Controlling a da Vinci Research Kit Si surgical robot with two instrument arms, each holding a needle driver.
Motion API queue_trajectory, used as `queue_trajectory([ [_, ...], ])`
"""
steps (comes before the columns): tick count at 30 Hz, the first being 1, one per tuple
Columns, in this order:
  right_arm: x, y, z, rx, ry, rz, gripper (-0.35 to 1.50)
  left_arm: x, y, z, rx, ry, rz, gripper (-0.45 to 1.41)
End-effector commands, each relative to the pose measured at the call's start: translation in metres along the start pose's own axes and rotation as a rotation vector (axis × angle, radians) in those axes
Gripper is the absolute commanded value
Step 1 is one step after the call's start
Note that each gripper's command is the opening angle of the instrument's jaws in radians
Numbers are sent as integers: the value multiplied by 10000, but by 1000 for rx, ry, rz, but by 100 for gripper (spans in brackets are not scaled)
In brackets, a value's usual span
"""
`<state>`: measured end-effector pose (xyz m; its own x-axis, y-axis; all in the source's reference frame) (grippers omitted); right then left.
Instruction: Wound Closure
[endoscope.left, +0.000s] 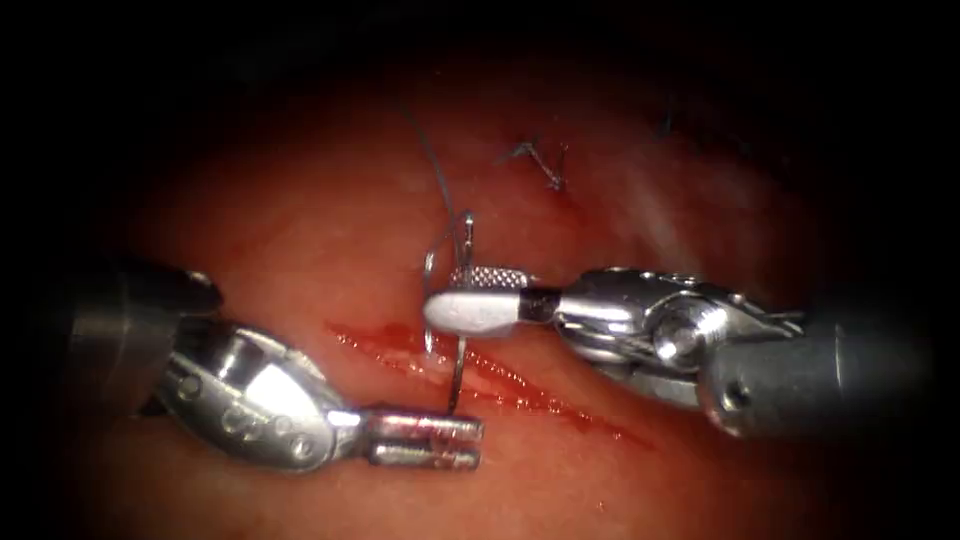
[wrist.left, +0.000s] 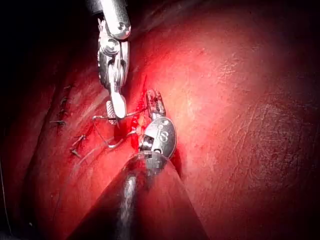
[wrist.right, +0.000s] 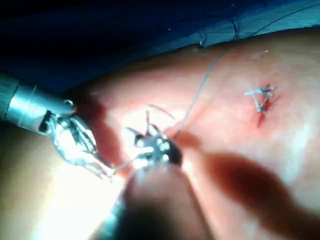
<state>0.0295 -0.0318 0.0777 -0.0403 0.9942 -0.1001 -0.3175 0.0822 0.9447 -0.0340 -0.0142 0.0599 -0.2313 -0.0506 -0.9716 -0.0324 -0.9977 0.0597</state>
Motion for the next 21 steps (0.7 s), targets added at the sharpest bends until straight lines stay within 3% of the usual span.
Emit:
queue_trajectory([
  [1,-2,5,9,1,1,-5,46,-5,0,6,1,1,2,-45],
  [5,-6,11,11,7,-4,-13,76,-4,0,6,-1,4,2,-45],
  [7,-9,12,11,16,-11,-16,76,-4,0,6,-1,4,1,-45],
  [12,-8,8,11,25,-17,-15,44,-4,0,7,-2,6,1,-45],
  [17,-8,8,12,25,-17,-15,27,-3,1,7,-4,4,1,-45],
  [21,-6,8,10,26,-19,4,-16,-3,1,7,-4,4,2,-45],
])
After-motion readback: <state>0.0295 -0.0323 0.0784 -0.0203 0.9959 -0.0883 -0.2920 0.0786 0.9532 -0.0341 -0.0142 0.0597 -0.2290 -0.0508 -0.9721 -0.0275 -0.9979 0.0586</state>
